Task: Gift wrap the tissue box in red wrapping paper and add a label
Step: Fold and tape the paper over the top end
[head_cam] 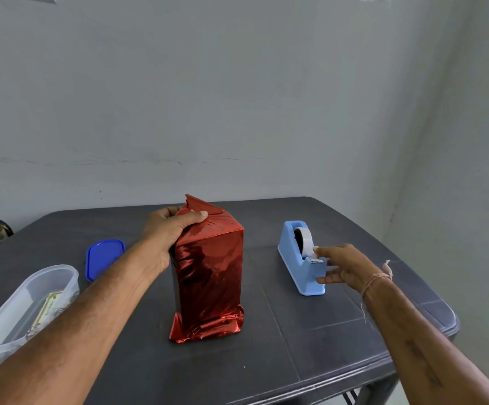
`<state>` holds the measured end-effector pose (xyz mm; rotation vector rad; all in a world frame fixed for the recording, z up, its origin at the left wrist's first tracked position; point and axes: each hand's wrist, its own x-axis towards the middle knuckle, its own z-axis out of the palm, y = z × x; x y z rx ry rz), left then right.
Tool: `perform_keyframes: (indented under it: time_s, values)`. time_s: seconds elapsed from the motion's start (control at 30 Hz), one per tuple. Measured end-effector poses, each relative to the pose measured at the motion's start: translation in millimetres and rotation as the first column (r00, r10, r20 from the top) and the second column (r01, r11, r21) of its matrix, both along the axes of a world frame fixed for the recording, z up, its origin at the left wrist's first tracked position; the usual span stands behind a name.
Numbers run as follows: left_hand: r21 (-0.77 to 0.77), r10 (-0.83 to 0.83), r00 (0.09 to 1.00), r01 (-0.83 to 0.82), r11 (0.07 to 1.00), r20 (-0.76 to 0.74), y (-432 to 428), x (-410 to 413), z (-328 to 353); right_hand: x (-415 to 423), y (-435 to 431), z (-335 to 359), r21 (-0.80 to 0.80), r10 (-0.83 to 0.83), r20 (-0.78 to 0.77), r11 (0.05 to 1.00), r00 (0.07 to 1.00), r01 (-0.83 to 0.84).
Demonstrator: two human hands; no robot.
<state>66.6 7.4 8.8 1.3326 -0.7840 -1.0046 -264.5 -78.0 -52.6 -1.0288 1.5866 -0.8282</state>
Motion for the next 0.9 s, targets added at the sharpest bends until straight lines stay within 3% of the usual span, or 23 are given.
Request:
perform_keyframes:
  time_s: [0.4,0.9]
  values:
    - [0.003,-0.008,1.000,0.008,1.000,-0.005,1,1,0,5,-6,2,0.060,-0.037,0.029,0.998,0.999,0.035]
    - [0.014,-0.004,1.000,0.004,1.000,-0.006,1,2,0,14,3,-22,-0.089,-0.129,0.243,0.984,0.961,0.155]
